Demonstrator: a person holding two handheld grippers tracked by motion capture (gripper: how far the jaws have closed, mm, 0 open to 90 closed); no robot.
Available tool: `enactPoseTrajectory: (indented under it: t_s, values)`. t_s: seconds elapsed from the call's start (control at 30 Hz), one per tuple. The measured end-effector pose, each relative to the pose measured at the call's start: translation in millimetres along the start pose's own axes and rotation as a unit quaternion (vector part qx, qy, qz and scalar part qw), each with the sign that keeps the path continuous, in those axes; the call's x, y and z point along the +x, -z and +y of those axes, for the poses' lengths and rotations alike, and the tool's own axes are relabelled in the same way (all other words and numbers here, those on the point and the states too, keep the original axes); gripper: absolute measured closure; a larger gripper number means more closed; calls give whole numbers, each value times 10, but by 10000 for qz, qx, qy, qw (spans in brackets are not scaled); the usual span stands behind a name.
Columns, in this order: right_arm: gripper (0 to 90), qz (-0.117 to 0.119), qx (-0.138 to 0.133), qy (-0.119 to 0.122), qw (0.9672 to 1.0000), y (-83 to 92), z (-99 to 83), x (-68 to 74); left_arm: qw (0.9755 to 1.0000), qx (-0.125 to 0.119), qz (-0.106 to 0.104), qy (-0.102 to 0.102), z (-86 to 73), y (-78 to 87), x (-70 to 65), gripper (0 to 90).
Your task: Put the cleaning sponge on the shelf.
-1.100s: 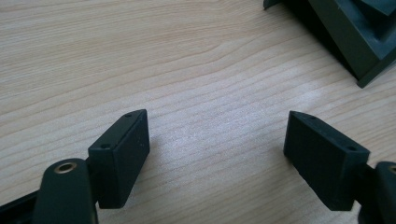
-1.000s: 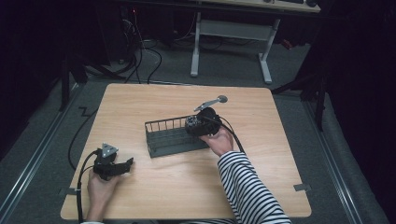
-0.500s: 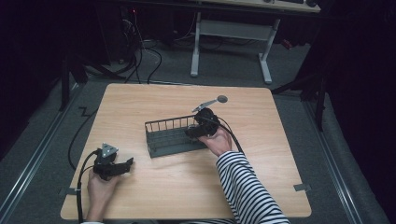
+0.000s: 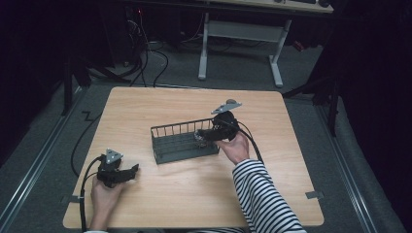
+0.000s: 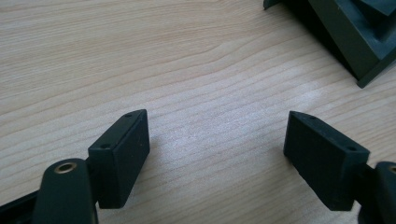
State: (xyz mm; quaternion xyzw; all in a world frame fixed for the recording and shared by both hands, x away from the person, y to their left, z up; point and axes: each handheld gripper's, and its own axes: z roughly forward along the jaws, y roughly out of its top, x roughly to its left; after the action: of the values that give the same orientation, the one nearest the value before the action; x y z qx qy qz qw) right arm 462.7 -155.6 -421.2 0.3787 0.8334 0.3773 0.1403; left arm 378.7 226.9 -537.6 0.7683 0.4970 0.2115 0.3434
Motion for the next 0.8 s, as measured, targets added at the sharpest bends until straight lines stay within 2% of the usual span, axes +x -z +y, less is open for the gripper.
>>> enactPoseTrajectory:
  t_s: [0.3,0.63,0.8]
  values:
    - [320,-28,-264,15,9996,223,-47,-38,10000,0,0,0,0,0,0,228]
    - [340,12,-447,-158,9989,447,-180,-109,10000,0,1,0,0,0,0,228]
    - [341,-54,-487,-228,9985,556,-254,-163,10000,-1,0,0,0,0,0,228]
